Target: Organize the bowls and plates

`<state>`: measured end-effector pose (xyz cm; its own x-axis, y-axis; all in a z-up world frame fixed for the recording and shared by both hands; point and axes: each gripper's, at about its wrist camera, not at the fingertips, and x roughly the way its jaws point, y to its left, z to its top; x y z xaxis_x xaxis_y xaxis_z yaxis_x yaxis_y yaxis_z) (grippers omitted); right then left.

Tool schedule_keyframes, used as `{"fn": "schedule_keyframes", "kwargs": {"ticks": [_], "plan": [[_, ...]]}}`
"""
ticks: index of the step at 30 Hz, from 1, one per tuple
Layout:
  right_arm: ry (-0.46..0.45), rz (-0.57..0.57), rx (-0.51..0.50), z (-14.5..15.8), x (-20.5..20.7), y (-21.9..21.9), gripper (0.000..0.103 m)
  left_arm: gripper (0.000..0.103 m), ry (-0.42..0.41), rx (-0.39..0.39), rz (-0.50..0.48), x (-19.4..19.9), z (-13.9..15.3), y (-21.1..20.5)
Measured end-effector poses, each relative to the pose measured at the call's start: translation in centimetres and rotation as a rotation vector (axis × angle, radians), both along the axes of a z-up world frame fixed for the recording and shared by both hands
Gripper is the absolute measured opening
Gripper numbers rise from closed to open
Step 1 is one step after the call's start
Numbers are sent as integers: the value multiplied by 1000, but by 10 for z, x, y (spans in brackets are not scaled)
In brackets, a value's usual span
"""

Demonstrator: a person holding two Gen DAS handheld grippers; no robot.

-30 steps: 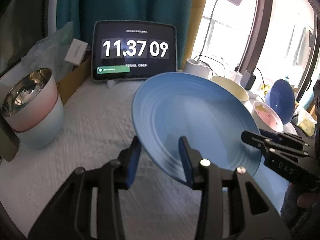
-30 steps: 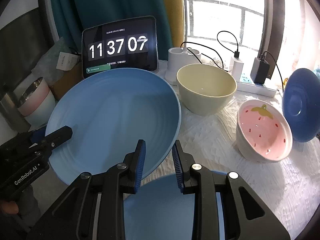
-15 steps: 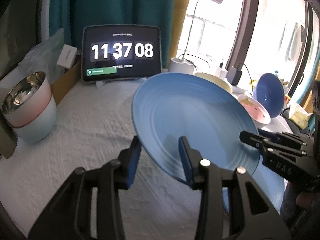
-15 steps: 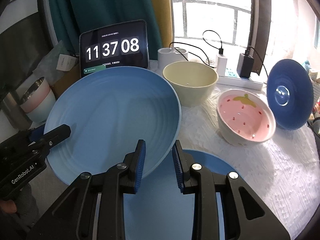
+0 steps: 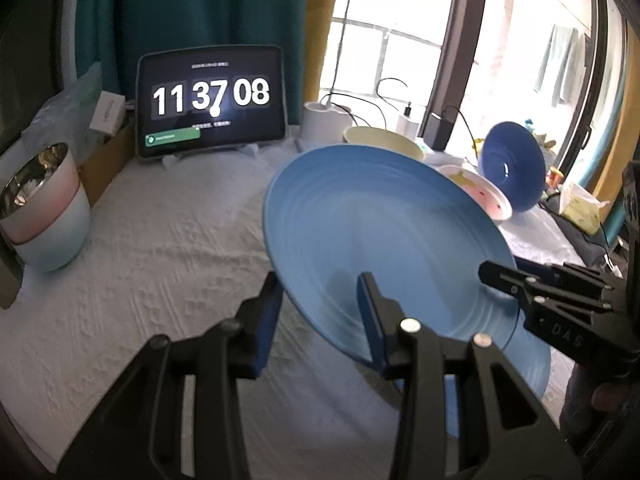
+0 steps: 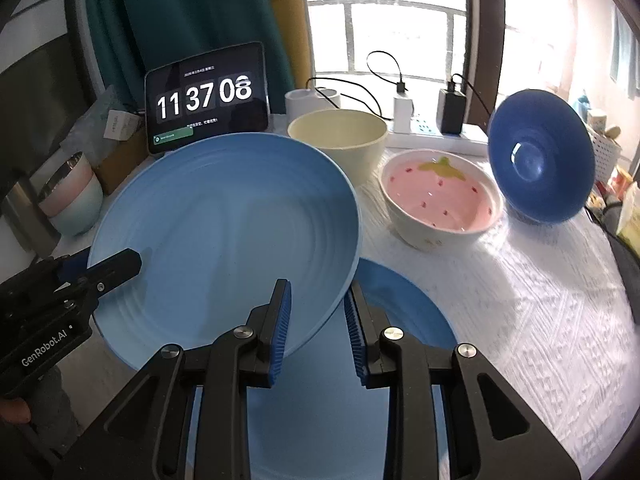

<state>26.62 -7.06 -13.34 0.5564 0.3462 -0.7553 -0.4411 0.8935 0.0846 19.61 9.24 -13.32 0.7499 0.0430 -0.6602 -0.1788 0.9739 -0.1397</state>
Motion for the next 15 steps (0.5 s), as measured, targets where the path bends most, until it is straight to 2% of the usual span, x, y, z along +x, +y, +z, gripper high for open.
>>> {"fn": "schedule_keyframes", "kwargs": {"ticks": [15], "plan": [[14, -70, -14, -4, -28, -41, 30, 40, 25, 13, -80, -12, -6, -43]]}}
